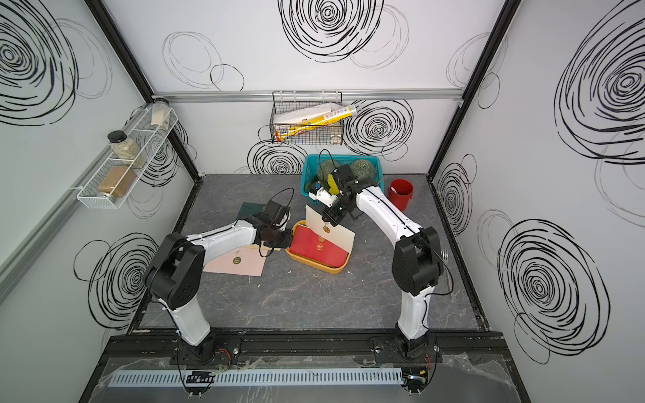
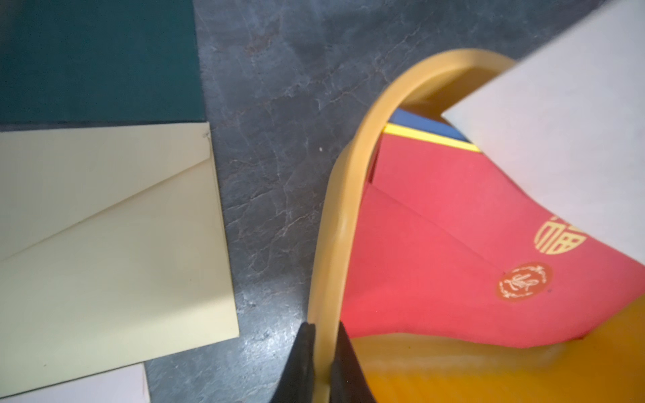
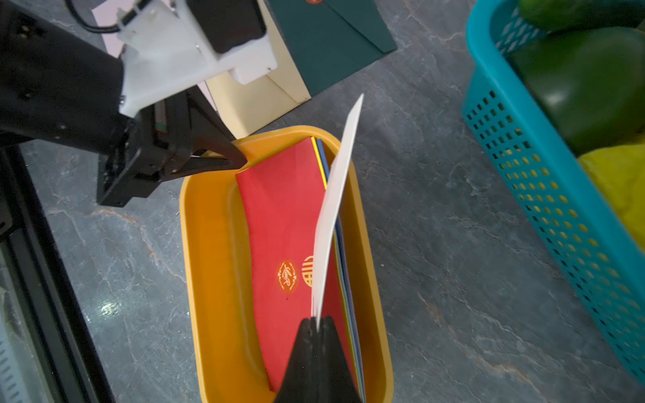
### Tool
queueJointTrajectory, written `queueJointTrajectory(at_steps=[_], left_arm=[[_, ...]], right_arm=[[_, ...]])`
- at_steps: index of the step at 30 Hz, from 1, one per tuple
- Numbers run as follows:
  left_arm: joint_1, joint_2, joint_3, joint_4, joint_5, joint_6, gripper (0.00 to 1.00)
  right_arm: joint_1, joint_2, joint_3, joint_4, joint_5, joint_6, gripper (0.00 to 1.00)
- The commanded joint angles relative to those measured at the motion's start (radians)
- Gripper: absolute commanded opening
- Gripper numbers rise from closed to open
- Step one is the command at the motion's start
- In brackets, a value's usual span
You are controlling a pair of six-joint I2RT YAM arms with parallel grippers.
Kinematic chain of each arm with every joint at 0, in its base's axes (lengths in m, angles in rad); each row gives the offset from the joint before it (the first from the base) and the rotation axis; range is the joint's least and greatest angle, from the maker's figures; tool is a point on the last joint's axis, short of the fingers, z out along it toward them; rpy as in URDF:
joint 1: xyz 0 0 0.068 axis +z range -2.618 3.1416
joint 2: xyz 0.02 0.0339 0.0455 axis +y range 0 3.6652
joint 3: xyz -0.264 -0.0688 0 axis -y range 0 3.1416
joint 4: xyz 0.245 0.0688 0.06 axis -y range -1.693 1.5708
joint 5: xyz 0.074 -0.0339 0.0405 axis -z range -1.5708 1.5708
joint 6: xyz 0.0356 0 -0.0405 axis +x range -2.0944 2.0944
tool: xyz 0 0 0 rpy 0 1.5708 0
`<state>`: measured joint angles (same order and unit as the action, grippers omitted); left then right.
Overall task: Put the sealed envelopes into the storage box
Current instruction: Move the storage box to the center of the board, then place the envelope in the storage box.
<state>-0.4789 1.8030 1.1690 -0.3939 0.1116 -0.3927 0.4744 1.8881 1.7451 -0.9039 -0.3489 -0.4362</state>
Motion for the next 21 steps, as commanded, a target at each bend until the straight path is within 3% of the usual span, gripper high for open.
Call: queueJointTrajectory(at_steps=[1,6,21], left_arm=[[-0.005,-0.023,-0.023,-0.007,-0.013,0.018,0.12],[-0.002,-0.022,-0.024,-0.005,-0.009,0.018,0.12],[0.006,-0.019,-0.014,0.001,0.019,0.034,0.13]], right_arm=[[-0.007,-0.013,0.081,-0.006,0.063,0.014,0.00],[-0.009,-0.055,0.085,-0.038,-0.052,-0.044,0.00],[0.014,-0.014,-0.003,-0.026,-0.183,-0.103,0.00]])
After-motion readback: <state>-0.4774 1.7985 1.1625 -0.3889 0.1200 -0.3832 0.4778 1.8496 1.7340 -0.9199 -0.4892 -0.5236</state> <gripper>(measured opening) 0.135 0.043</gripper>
